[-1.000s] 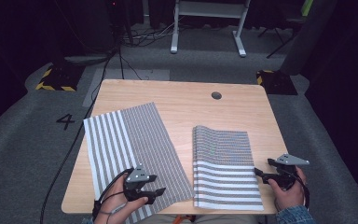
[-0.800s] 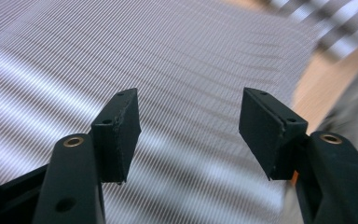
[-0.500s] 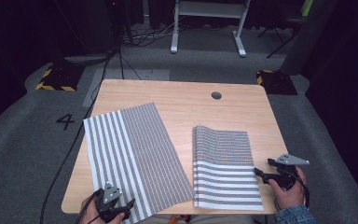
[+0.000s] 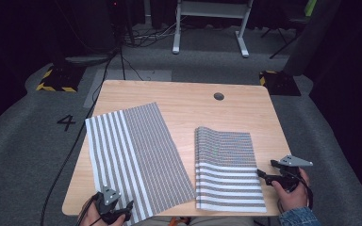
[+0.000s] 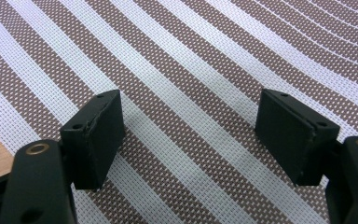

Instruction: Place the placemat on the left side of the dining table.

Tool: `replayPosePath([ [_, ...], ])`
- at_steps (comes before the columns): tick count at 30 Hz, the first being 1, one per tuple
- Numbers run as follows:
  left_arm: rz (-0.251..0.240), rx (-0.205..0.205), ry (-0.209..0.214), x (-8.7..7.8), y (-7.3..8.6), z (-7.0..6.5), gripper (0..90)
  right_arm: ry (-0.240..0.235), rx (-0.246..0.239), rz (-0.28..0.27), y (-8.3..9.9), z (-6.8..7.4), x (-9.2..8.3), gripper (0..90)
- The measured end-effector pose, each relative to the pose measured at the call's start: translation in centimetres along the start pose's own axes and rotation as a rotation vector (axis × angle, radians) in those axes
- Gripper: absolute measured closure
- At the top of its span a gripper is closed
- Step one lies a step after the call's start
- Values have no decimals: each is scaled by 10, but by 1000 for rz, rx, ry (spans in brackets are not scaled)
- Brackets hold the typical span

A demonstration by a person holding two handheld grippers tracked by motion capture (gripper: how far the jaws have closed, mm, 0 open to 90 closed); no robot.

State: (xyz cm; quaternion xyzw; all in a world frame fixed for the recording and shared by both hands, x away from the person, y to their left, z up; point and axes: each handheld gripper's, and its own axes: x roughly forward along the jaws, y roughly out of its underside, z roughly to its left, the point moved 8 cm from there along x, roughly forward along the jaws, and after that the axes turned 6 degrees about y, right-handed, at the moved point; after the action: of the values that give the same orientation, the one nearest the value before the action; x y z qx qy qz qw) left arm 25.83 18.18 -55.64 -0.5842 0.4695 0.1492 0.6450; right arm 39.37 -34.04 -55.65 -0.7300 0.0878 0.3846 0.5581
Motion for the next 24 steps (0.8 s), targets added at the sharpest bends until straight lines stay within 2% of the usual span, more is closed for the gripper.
replayPosePath([
  [4, 11, -1, 2, 0, -2, 1, 261, 0, 0, 0, 0, 0, 0, 224],
  [5, 21, -4, -10, 0, -3, 1, 273, 0, 1, 0, 0, 0, 0, 224],
  [11, 40, 20, 1, 4, -13, 0, 431, 0, 0, 0, 0, 0, 0, 224],
  [13, 25, 29, 15, 5, -16, 0, 528, 0, 0, 0, 0, 0, 0, 224],
  [15, 20, 49, 36, 6, -19, 4, 701, 0, -1, -1, 0, 0, 0, 224],
  [17, 19, 55, 38, 6, -22, 7, 789, 0, -1, -1, 0, 0, 0, 224],
  [19, 7, 66, 38, 3, -27, 8, 826, 0, -1, -1, 0, 0, 0, 224],
  [24, 8, 108, 54, -3, -43, 12, 849, 0, -2, -1, 0, 0, 0, 224],
])
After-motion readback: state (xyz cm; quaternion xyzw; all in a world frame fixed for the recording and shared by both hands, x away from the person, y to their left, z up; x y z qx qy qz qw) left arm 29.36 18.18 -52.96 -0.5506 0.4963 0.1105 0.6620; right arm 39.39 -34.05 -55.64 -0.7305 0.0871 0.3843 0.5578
